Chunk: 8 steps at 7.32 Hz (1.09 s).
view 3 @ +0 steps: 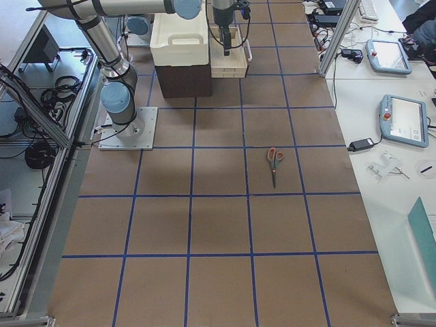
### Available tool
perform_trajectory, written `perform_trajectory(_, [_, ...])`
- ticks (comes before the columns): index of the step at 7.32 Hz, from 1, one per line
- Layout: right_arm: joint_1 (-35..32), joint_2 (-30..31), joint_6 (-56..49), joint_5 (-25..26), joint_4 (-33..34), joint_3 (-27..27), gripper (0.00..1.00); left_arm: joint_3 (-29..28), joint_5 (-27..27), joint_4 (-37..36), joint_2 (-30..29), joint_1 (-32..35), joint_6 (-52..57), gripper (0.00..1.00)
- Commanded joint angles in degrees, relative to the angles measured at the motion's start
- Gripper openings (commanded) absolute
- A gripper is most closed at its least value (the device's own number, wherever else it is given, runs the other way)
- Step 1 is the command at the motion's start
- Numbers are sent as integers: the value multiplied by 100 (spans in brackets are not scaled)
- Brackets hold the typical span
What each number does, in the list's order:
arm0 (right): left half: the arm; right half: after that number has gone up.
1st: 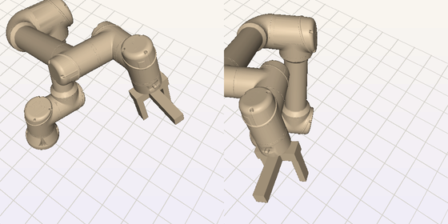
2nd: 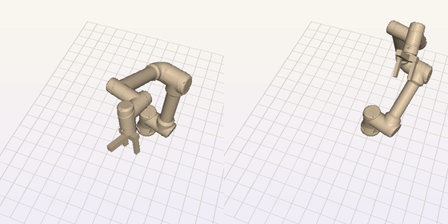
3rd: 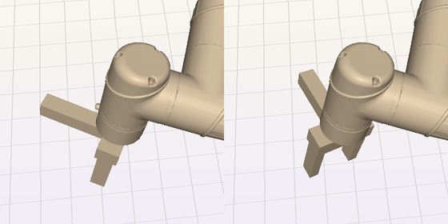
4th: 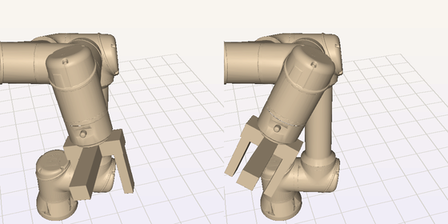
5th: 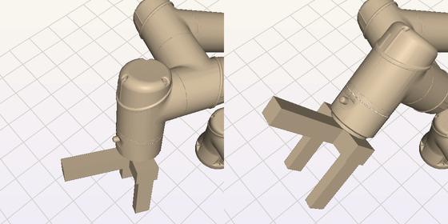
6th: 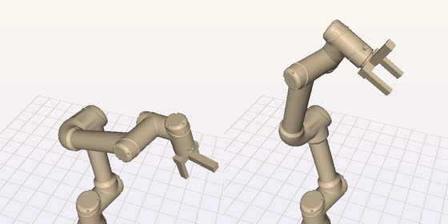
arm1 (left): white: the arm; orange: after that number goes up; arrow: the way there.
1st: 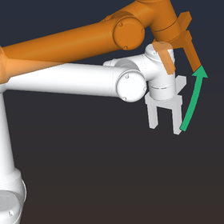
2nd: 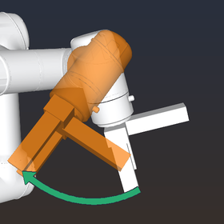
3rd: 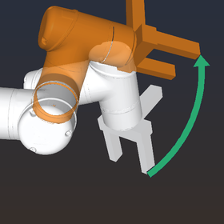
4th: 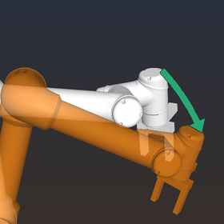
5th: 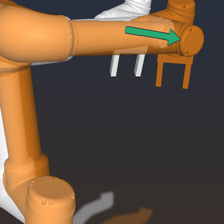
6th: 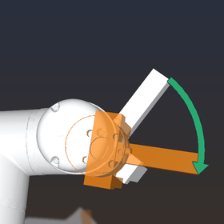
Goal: Put scissors in drawer and close it
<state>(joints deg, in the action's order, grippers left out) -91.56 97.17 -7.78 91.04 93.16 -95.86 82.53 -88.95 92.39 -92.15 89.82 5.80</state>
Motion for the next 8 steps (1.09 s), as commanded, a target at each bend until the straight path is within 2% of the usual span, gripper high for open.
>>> perform_trajectory(1, [6, -40, -4, 20, -26, -2, 100, 0, 0, 7, -5, 0, 0, 100])
perform_trajectory(5, [68, -154, -22, -7, 183, 24, 100, 0, 0, -2, -13, 0, 0, 100])
perform_trajectory(8, [217, -146, -522, -16, 378, 41, 100, 0, 0, -2, -22, 0, 0, 100])
